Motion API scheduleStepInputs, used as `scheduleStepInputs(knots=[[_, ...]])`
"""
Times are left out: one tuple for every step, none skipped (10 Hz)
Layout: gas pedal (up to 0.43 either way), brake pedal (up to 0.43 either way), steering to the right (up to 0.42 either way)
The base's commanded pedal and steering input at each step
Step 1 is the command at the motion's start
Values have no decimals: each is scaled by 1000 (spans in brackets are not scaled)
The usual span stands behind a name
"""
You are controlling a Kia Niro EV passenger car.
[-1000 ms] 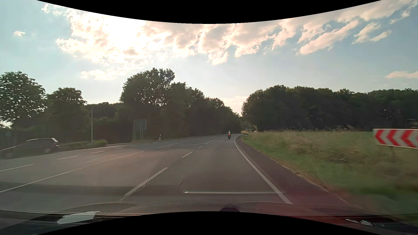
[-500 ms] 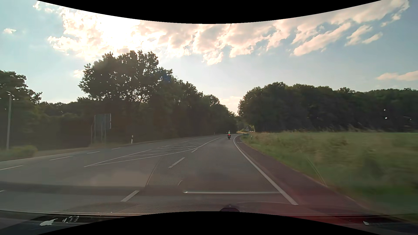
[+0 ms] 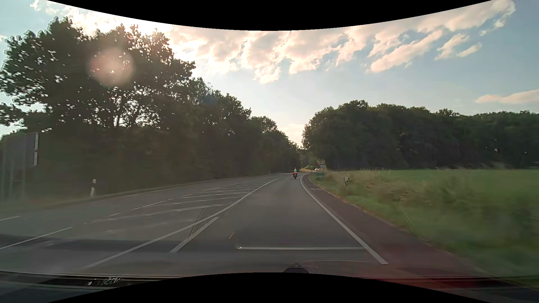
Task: Follow the waypoints while adhering to traffic rules and regulations
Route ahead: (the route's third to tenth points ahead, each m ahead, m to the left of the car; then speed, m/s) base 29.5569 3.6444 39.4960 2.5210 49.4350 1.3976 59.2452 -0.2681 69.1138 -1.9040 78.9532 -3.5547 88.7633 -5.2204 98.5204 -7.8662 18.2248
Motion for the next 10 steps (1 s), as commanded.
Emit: scheduleStepInputs(knots=[[189, 0, 13], [189, 0, 13], [189, 0, 13], [189, 0, 13], [189, 0, 12], [189, 0, 12], [189, 0, 12], [189, 0, 12], [189, 0, 12], [189, 0, 11]])
